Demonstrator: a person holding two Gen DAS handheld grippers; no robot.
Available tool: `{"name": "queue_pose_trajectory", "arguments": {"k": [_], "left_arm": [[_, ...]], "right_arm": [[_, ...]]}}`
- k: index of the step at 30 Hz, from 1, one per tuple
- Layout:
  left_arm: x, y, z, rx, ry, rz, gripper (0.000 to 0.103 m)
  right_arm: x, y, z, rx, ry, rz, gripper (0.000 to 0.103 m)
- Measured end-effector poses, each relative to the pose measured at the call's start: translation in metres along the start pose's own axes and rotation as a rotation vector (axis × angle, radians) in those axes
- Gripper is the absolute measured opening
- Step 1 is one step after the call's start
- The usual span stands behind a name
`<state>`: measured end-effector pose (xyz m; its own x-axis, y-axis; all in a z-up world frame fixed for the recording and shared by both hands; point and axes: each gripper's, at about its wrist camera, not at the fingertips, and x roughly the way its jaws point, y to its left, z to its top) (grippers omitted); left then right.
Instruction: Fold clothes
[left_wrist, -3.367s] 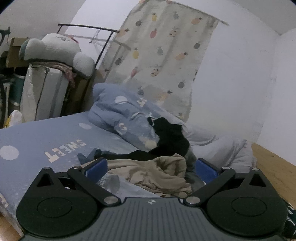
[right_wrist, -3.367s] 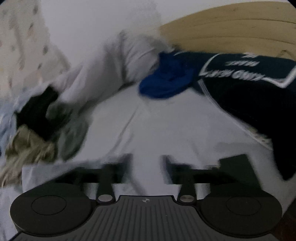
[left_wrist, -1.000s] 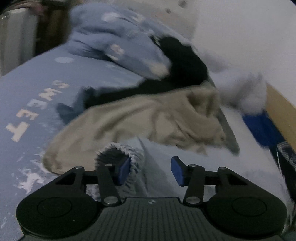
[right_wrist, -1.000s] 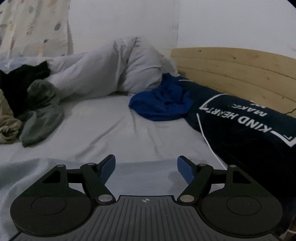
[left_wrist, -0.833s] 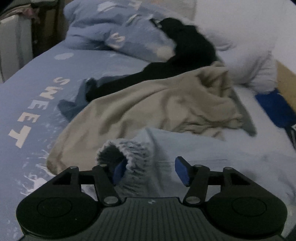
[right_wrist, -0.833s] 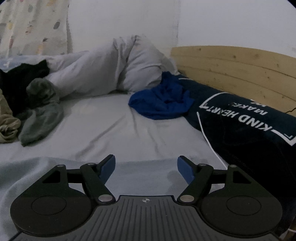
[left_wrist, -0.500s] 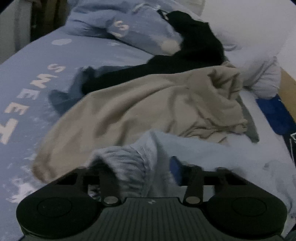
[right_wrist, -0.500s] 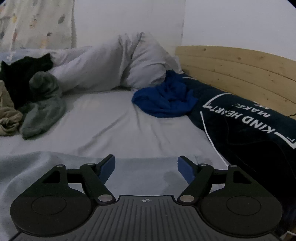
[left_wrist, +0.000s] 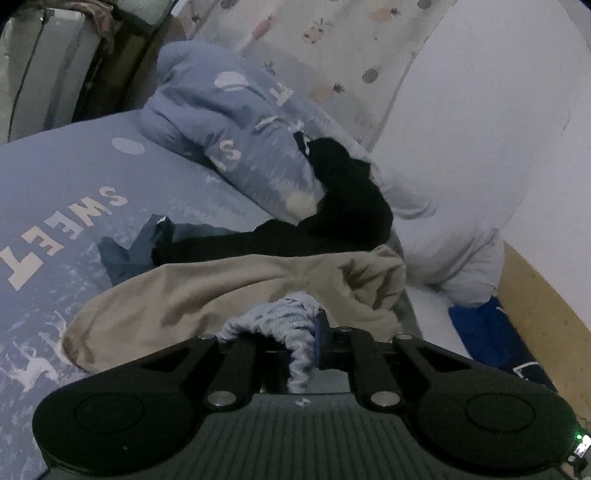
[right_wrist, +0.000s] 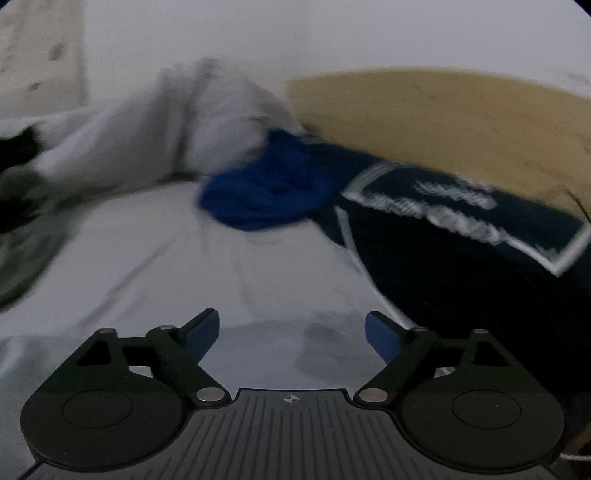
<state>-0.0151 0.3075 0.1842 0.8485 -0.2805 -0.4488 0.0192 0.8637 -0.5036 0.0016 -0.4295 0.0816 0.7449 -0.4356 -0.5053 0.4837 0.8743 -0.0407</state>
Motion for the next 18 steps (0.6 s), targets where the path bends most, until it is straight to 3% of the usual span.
{"name": "queue_pose_trajectory", "arguments": {"k": [4,11,13,14,16,18], "left_arm": [[-0.013,-0.012,-0.003,-0.020,-0.020,-0.027,0.012],[-0.019,-0.020,-0.004,-0.056,-0.038,0.003,0.012],[-0.021,-0.021,-0.003,-0.074,-0.049,0.019,0.012],[-0.022,-0.022,-0.003,-0.081,-0.057,0.023,0.012],[-0.025,-0.025,-0.002,-0.090,-0.071,0.027,0.012],[-0.028,-0.029,0.000,-0.095,-0.090,0.023,0.012]], "right_arm": [[0.038,-0.031,0.000,0.061,0.095,0.013,0.089],[0.100,-0.015,-0.008,-0.038,0.185,0.094,0.089],[0.108,-0.012,-0.006,-0.015,0.204,0.129,0.074],[0.106,-0.010,-0.004,-0.019,0.198,0.133,0.048],[0.094,-0.008,0.004,-0.031,0.152,0.150,0.017],[0.072,-0.013,0.010,-0.015,0.087,0.168,0.015]]}}
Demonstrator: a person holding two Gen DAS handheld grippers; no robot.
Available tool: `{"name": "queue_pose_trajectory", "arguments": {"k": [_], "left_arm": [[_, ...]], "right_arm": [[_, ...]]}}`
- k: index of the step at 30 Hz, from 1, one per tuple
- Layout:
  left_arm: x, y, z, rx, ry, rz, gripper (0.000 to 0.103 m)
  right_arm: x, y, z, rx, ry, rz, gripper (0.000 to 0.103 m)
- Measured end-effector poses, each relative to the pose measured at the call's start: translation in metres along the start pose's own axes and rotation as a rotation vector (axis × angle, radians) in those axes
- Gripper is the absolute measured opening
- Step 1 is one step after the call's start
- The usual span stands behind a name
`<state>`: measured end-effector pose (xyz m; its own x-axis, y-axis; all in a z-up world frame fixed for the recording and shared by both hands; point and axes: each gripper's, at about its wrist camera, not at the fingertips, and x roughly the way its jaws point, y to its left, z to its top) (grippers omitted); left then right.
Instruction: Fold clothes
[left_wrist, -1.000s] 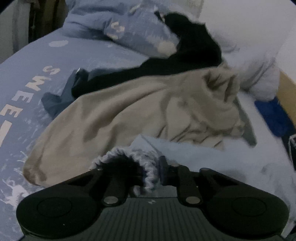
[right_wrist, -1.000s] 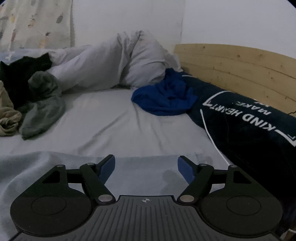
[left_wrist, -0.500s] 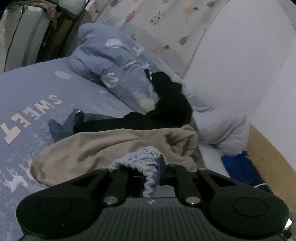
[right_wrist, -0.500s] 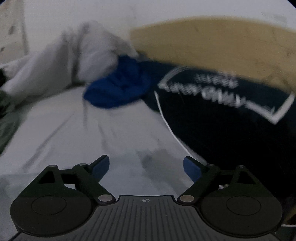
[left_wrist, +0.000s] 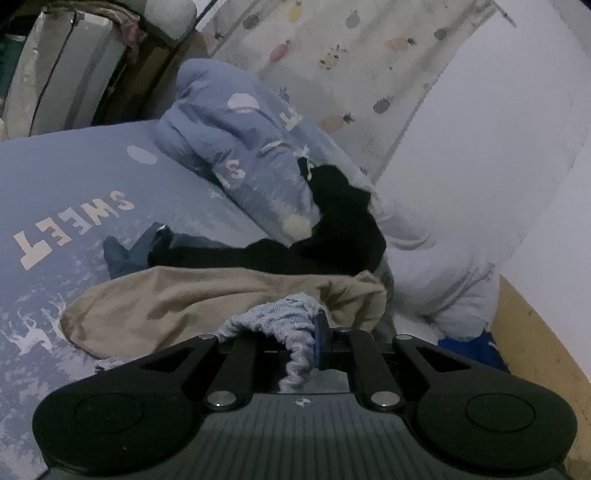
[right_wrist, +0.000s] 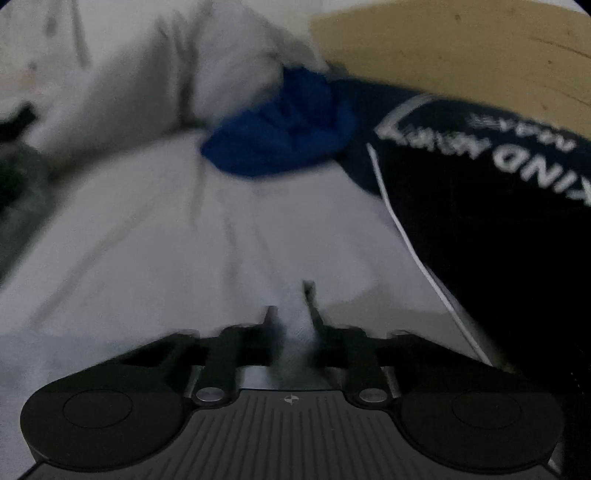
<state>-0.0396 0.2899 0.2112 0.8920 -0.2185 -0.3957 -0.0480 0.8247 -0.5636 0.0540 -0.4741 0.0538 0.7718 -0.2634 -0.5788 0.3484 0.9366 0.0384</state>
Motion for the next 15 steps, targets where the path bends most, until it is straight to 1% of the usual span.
{"name": "queue_pose_trajectory", "arguments": {"k": [4,8,11,15], "left_arm": [[-0.013,-0.012,0.008,-0.007,-0.047,-0.033,0.012],[-0.034,-0.029,0.021,0.003,-0.100,-0.070,0.011],[-0.056,-0.040,0.032,-0.013,-0.166,-0.114,0.011],[-0.081,-0.056,0.050,-0.023,-0.249,-0.160,0.011]], "right_arm": [[-0.062,-0.009,0.013,0.062,-0.136,0.075,0.013],[-0.128,-0.025,0.038,0.149,-0.247,0.139,0.011],[-0.173,-0.042,0.068,0.200,-0.329,0.178,0.011],[-0.225,-0.061,0.113,0.256,-0.429,0.207,0.011]]}}
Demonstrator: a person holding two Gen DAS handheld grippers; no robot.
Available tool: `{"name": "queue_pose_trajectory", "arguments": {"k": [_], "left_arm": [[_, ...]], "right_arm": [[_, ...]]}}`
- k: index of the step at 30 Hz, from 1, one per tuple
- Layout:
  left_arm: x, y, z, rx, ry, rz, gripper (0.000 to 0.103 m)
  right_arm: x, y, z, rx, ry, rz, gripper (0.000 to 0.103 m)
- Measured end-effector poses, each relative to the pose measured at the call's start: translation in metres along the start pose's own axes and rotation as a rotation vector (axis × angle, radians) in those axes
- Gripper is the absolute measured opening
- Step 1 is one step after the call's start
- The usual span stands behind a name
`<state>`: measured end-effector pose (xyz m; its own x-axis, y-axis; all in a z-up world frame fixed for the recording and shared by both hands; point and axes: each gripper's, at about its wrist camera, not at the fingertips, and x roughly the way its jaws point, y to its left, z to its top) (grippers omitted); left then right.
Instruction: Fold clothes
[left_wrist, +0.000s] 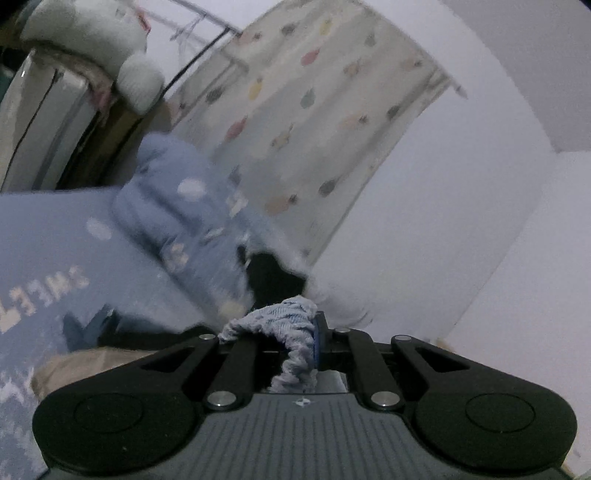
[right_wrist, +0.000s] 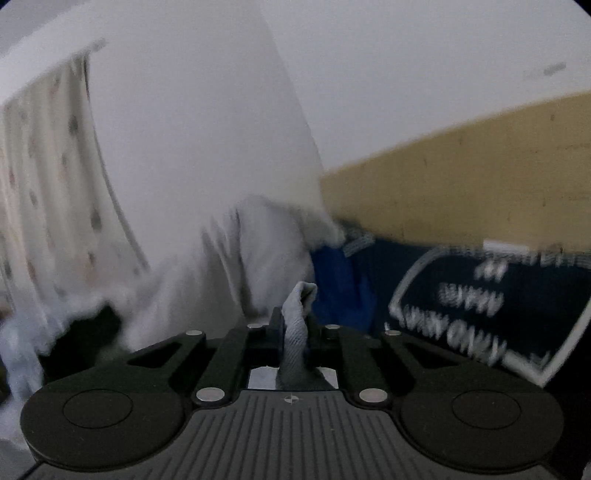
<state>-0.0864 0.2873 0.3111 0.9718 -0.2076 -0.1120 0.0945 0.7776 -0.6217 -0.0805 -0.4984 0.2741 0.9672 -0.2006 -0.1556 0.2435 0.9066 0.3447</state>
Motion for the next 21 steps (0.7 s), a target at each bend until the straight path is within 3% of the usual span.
{"name": "queue_pose_trajectory", "arguments": {"k": [8,21], "left_arm": [[-0.009,-0.053,0.050,0.036,-0.111,-0.082,0.011],[-0.033,-0.149,0.121,0.105,-0.304,-0.222,0.010]], "right_arm": [[-0.040,0.019,0.116,-0.008,-0.158,0.048,0.011],[-0.078,0.036,0.238,0.009,-0.356,0.158,0.011]]}}
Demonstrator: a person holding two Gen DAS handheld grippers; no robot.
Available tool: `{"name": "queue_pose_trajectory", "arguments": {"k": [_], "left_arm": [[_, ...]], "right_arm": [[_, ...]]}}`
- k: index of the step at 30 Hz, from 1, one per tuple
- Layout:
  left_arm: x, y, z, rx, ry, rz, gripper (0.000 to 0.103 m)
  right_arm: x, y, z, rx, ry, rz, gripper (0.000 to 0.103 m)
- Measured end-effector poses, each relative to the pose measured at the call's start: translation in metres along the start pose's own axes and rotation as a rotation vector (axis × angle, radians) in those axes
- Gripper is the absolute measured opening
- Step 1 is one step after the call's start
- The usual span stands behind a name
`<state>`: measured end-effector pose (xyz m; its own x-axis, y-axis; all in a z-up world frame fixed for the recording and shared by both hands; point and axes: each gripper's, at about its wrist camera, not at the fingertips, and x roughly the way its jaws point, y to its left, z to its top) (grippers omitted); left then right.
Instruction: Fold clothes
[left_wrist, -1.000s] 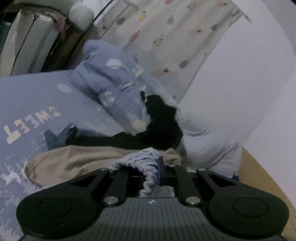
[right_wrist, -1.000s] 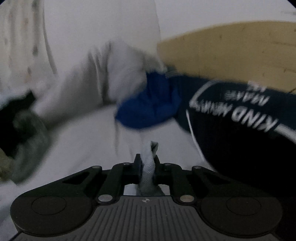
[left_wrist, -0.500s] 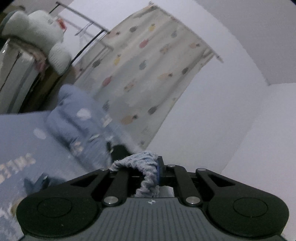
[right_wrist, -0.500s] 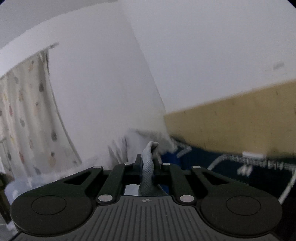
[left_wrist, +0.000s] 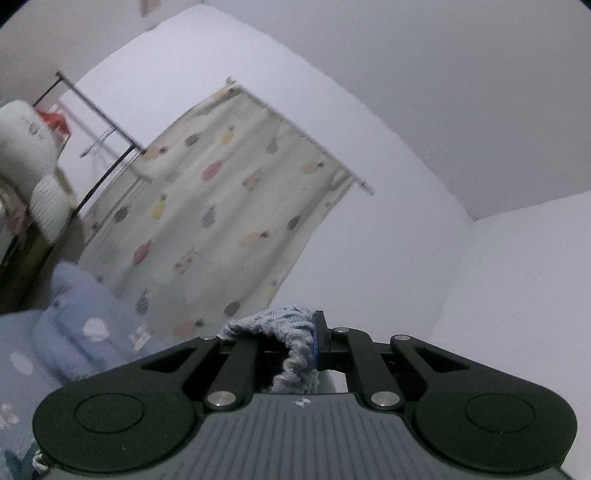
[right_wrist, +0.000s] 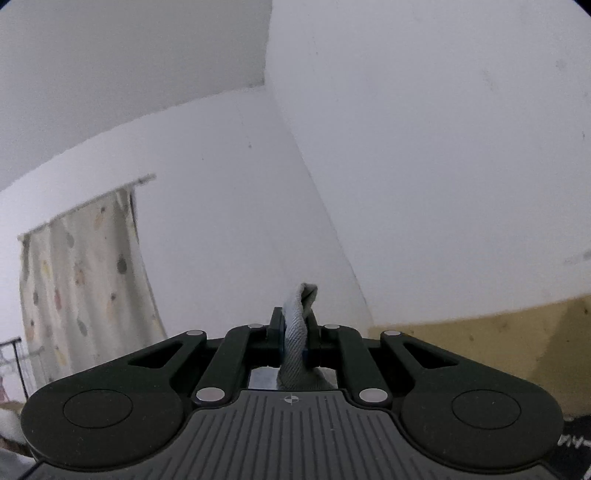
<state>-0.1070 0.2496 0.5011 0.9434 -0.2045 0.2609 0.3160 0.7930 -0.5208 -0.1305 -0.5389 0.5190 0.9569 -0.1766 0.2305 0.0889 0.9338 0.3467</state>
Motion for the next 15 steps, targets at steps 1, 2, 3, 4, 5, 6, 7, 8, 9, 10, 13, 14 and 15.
{"name": "queue_pose_trajectory", "arguments": {"k": [1,2,3,4,5,6,7,8,9,10,13,14,15], "left_arm": [[0.001,-0.006,0.003,0.012,-0.004,-0.007,0.010],[0.003,-0.012,0.005,0.030,-0.003,-0.015,0.010],[0.008,-0.015,0.004,0.043,0.005,-0.014,0.010],[0.012,-0.018,0.003,0.057,0.013,-0.012,0.010],[0.019,-0.019,-0.001,0.064,0.032,-0.001,0.010],[0.024,-0.017,-0.006,0.066,0.050,0.014,0.010],[0.029,-0.015,-0.012,0.067,0.068,0.029,0.010],[0.031,-0.012,-0.018,0.065,0.087,0.043,0.010],[0.036,-0.006,-0.028,0.057,0.110,0.059,0.010],[0.040,0.001,-0.039,0.048,0.132,0.076,0.010],[0.055,0.028,-0.075,0.013,0.216,0.128,0.010],[0.059,0.039,-0.090,-0.001,0.250,0.145,0.010],[0.061,0.048,-0.100,-0.011,0.270,0.165,0.010]], "right_arm": [[0.001,0.000,0.004,-0.005,-0.004,0.001,0.011],[0.002,0.000,0.008,-0.012,-0.005,-0.001,0.011],[0.004,0.000,0.011,-0.019,-0.007,-0.002,0.011],[0.006,-0.001,0.012,-0.021,0.000,-0.004,0.011],[0.009,-0.003,0.008,-0.020,0.015,-0.006,0.011],[0.012,-0.005,0.002,-0.019,0.033,-0.008,0.011],[0.015,-0.007,-0.003,-0.018,0.050,-0.011,0.011],[0.018,-0.009,-0.013,-0.015,0.071,-0.012,0.011],[0.020,-0.011,-0.023,-0.013,0.094,-0.012,0.011],[0.022,-0.013,-0.035,-0.010,0.119,-0.009,0.011],[0.030,-0.020,-0.077,-0.011,0.227,0.001,0.011],[0.032,-0.022,-0.091,-0.015,0.266,0.008,0.011],[0.033,-0.025,-0.104,-0.022,0.303,0.009,0.011]]}}
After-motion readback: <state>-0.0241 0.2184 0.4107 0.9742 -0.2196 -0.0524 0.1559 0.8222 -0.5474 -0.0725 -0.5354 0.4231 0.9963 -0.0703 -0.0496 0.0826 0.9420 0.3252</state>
